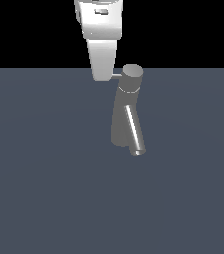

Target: Turn on the faucet by rotating a designated handle.

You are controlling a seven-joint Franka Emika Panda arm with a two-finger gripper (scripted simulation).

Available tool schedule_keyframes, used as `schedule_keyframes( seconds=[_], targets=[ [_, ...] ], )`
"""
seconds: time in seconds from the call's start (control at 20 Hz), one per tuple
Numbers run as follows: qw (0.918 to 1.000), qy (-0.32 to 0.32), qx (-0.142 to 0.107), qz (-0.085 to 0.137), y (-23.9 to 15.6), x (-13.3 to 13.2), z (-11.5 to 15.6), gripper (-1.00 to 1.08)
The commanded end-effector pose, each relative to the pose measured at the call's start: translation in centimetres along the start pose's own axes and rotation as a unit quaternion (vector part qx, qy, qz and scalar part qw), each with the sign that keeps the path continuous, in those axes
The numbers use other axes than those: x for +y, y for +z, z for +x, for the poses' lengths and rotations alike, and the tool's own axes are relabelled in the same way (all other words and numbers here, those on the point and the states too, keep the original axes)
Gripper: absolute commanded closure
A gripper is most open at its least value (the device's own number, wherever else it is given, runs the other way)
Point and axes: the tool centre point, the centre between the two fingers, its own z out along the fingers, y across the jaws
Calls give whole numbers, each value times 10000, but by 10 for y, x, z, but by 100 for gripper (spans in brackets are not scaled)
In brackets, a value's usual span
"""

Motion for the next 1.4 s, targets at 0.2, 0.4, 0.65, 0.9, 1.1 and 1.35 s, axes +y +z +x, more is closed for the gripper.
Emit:
schedule_keyframes(
  seconds=[0.2, 0.4, 0.65, 0.9, 1.1, 1.35],
  targets=[
    [10000, -1, 0, -1, 0, 15, -1, 108],
    [10000, -1, 0, -1, 0, 23, -2, 108],
    [10000, -1, 3, -1, 0, 33, -3, 108],
    [10000, -1, 3, -1, 0, 43, -3, 108],
    [10000, -1, 3, -1, 0, 50, -4, 108],
    [10000, -1, 3, -1, 0, 58, -5, 108]
  ],
)
